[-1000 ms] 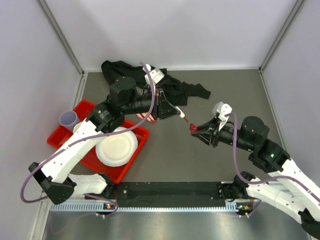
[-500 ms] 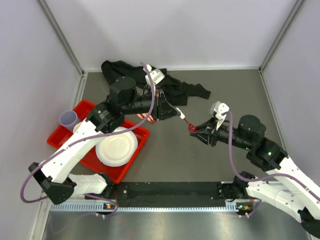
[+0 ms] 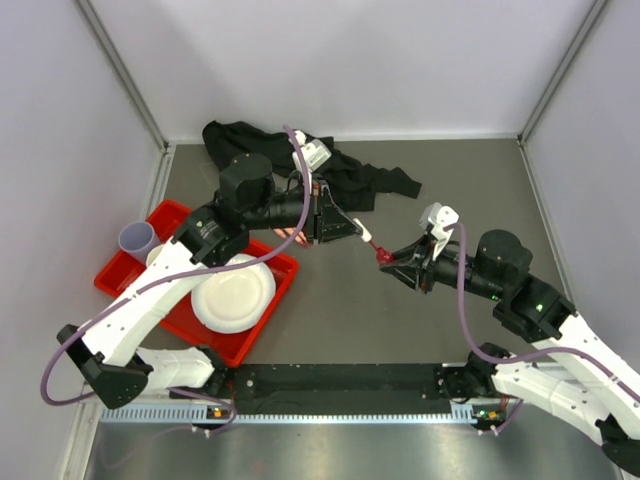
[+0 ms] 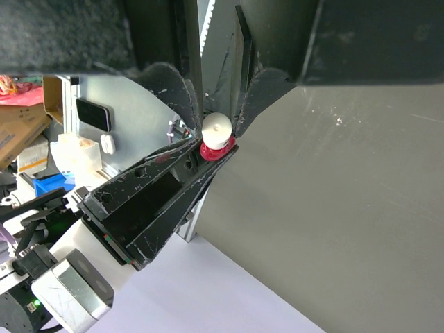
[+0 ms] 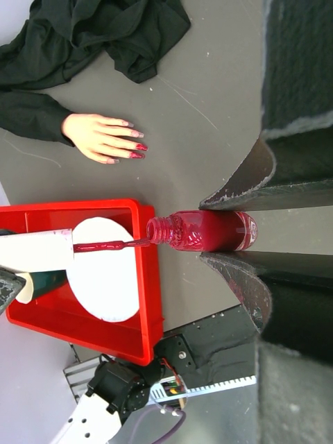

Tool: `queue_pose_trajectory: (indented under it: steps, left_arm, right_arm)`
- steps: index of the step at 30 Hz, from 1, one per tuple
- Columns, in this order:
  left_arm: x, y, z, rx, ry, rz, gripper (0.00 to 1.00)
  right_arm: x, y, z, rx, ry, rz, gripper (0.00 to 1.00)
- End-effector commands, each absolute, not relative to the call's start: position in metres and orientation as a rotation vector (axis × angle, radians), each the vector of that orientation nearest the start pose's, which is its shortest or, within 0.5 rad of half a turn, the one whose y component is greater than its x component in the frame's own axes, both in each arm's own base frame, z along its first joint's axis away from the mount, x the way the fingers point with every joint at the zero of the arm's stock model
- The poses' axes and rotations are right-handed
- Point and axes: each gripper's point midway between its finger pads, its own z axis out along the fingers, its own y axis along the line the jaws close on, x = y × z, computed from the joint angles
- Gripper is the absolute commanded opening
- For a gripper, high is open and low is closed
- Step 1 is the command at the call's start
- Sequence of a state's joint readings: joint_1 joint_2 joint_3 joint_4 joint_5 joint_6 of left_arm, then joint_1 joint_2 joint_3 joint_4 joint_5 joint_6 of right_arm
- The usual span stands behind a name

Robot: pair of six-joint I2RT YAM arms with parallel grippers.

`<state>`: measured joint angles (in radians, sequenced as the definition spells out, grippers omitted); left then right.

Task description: Paint the nails

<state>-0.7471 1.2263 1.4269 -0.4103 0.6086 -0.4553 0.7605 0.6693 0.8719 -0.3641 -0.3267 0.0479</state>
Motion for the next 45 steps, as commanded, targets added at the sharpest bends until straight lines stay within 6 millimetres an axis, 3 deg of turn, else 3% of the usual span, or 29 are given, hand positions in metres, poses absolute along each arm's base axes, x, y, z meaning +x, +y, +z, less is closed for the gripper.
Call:
queue_pose_trajectory:
  steps: [1,16,45]
  left_arm:
    - [0.176,-0.328,0.420,0.779,1.704,-1.408,0.00]
    - [0.185,-0.327,0.415,0.755,1.728,-1.348,0.00]
    - [0.176,-0.333,0.403,0.786,1.760,-1.407,0.00]
  right_arm:
    - [0.155,0.228,0.337,-0.834,1.498,0.883,0.00]
    - [0.152,0.227,0.338,-0.840,1.488,0.890,0.00]
    - [0.151,0.227,0.338,-0.841,1.480,0.890,0.00]
